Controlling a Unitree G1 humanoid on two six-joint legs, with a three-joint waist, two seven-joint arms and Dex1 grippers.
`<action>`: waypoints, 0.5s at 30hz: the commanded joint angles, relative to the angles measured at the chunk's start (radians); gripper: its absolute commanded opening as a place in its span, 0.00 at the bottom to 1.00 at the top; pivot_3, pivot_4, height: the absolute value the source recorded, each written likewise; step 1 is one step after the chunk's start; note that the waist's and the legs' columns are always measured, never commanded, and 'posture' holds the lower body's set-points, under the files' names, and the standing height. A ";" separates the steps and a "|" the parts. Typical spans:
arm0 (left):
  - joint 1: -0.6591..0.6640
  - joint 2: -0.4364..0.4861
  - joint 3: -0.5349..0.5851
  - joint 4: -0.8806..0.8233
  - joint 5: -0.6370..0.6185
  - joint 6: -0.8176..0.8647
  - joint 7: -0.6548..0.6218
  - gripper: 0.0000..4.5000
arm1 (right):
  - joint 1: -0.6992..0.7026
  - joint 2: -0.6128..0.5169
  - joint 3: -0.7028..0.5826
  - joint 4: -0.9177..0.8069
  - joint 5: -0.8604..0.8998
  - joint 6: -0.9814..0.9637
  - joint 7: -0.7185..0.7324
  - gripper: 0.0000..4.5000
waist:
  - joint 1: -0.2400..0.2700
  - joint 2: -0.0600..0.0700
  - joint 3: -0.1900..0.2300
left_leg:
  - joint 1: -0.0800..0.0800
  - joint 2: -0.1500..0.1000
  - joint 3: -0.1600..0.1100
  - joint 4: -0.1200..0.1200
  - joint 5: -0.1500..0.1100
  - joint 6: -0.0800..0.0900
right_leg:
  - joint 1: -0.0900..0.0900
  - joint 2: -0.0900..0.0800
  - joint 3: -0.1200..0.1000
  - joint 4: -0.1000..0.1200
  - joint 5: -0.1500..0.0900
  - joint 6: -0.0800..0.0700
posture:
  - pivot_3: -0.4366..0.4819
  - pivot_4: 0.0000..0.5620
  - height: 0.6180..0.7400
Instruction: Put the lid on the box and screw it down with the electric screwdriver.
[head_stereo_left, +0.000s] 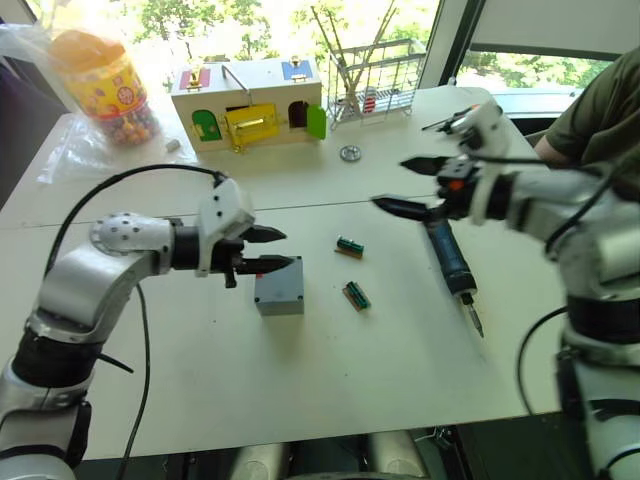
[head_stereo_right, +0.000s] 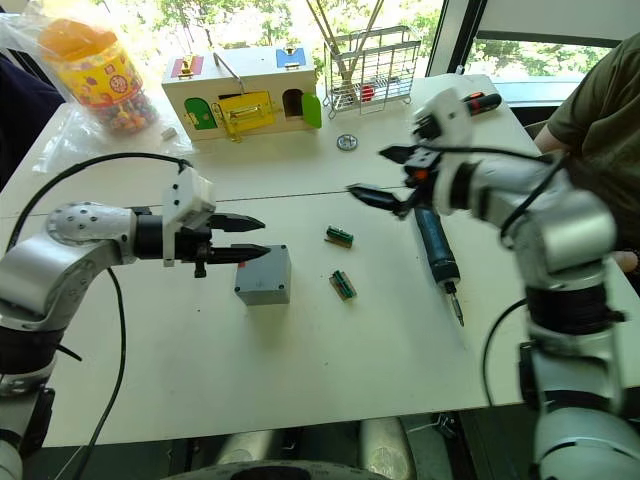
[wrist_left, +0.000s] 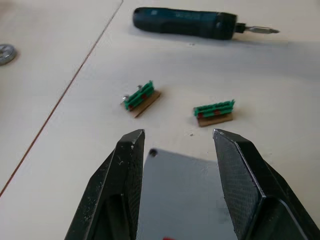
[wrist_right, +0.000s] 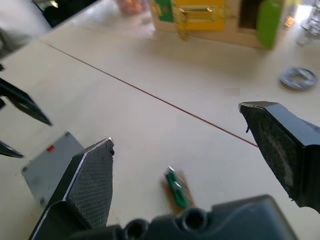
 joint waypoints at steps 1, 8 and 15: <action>-0.038 -0.009 -0.034 -0.034 0.006 -0.042 -0.033 0.49 | -0.056 -0.110 0.063 0.075 -0.007 0.094 0.057 0.99 | -0.006 0.000 0.000 | 0.000 0.000 0.000 0.000 0.000 0.000 | 0.000 0.000 0.000 0.000 0.000 0.000 | 0.48 0.27 1.00; -0.031 -0.006 -0.081 -0.058 0.029 -0.097 -0.082 0.49 | -0.146 -0.397 0.444 0.215 -0.043 0.253 0.337 0.99 | -0.004 0.000 0.000 | -0.001 0.001 0.003 0.000 -0.001 0.002 | -0.001 0.000 0.002 0.000 0.000 0.000 | 0.48 0.27 1.00; 0.048 -0.052 -0.107 -0.104 0.071 -0.116 -0.008 0.49 | -0.260 -0.232 0.605 0.513 -0.120 0.384 0.300 0.99 | 0.003 0.000 0.000 | -0.001 0.001 0.004 0.001 -0.001 0.002 | -0.003 0.000 0.003 0.000 0.000 0.000 | 0.48 0.27 1.00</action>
